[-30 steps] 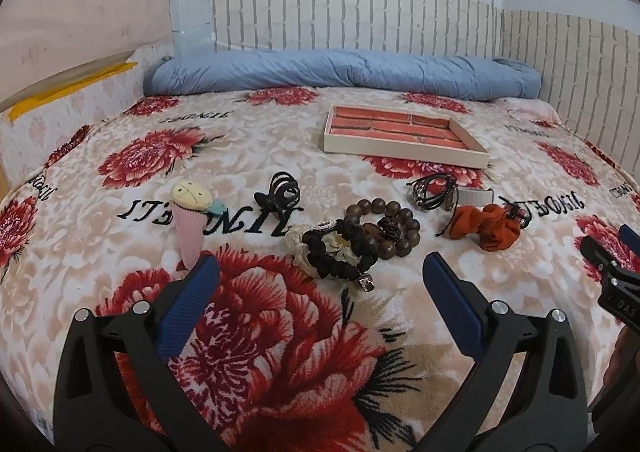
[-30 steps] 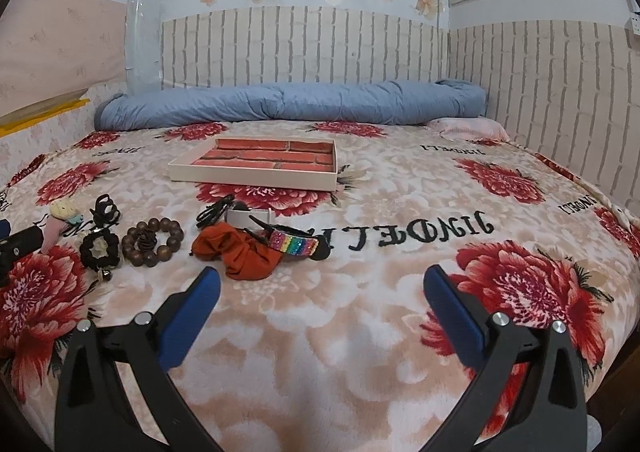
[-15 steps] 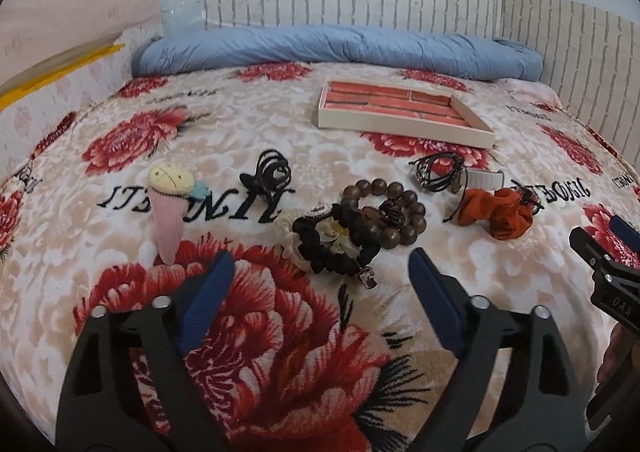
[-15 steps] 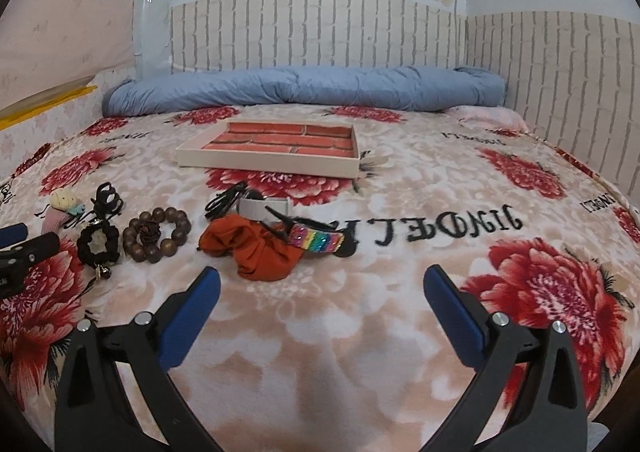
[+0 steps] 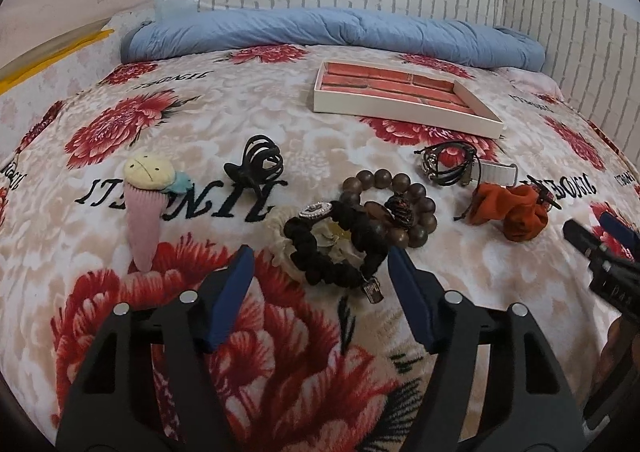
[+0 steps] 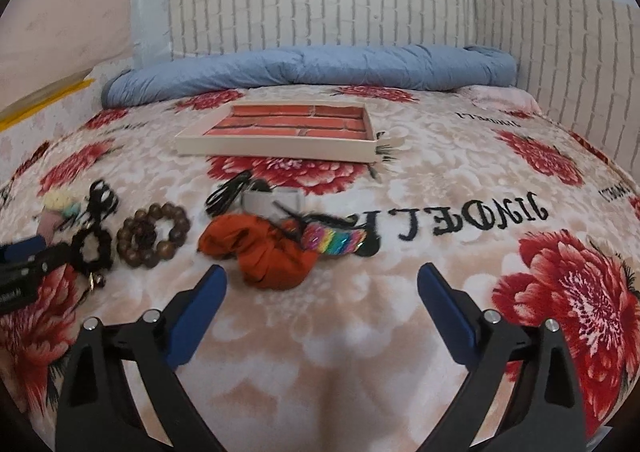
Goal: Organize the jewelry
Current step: 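Move the left tool to the black beaded bracelet while the right tool reaches the rainbow rhinestone clip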
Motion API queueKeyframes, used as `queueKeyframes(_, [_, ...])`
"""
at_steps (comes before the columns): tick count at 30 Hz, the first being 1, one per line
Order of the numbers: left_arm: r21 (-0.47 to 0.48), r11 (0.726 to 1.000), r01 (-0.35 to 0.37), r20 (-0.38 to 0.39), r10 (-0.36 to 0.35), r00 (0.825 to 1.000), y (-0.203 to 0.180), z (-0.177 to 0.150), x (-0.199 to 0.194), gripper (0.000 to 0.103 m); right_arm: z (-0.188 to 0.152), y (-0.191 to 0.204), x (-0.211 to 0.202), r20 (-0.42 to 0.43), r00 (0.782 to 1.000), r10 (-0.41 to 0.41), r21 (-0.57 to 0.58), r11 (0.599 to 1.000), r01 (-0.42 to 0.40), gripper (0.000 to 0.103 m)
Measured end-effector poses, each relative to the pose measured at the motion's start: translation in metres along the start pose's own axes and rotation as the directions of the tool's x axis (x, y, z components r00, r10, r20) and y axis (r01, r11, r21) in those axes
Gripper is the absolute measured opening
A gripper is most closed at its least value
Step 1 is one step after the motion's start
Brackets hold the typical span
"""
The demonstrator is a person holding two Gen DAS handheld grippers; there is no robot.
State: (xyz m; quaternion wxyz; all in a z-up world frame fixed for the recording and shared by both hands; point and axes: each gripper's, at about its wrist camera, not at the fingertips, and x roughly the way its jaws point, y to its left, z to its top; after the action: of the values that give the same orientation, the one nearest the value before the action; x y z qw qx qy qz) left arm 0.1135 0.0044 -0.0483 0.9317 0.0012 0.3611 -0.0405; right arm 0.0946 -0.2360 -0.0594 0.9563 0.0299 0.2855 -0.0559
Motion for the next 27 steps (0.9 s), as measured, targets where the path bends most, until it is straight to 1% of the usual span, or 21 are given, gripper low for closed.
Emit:
queueKeyframes(4, [-0.008, 1.000, -0.003, -0.005, 0.003, 1.000, 0.003, 0.005, 0.007, 0.068, 0.015, -0.007, 0.007, 0.020, 1.000, -0.005, 0.014, 1.000, 0.005, 0.094])
queueKeyframes(7, [-0.010, 1.000, 0.000, -0.008, 0.000, 1.000, 0.004, 0.008, 0.012, 0.068, 0.024, -0.008, 0.015, 0.030, 0.999, -0.010, 0.000, 1.000, 0.010, 0.094])
queueKeyframes(11, [-0.007, 1.000, -0.001, -0.012, 0.001, 1.000, 0.007, 0.010, 0.017, 0.068, 0.030, -0.009, 0.029, -0.003, 1.000, 0.002, -0.012, 1.000, -0.002, 0.094])
queueKeyframes(13, [-0.004, 1.000, 0.000, -0.009, 0.000, 1.000, 0.008, 0.012, 0.019, 0.065, 0.032, -0.011, 0.033, -0.016, 1.000, 0.007, -0.004, 1.000, -0.007, 0.094])
queueKeyframes(15, [-0.001, 1.000, 0.007, -0.009, -0.007, 1.000, 0.009, 0.015, 0.022, 0.060, 0.032, -0.014, 0.036, -0.022, 1.000, 0.012, 0.006, 1.000, -0.012, 0.094])
queueKeyframes(19, [0.002, 1.000, 0.015, -0.012, -0.014, 1.000, 0.010, 0.020, 0.028, 0.053, 0.034, -0.017, 0.041, -0.028, 0.999, 0.018, 0.013, 1.000, -0.017, 0.094])
queueKeyframes(21, [0.001, 1.000, 0.023, -0.018, -0.023, 1.000, 0.010, 0.022, 0.032, 0.047, 0.035, -0.017, 0.043, -0.031, 0.999, 0.018, 0.015, 1.000, -0.017, 0.094])
queueKeyframes(23, [0.006, 1.000, 0.028, -0.022, -0.028, 0.999, 0.009, 0.023, 0.034, 0.042, 0.036, -0.018, 0.047, -0.037, 0.999, 0.025, 0.016, 1.000, -0.025, 0.091])
queueKeyframes(27, [0.028, 0.999, 0.024, -0.005, -0.024, 1.000, 0.004, 0.024, 0.034, 0.041, 0.036, -0.019, 0.053, -0.052, 0.998, 0.029, 0.021, 0.999, -0.028, 0.090])
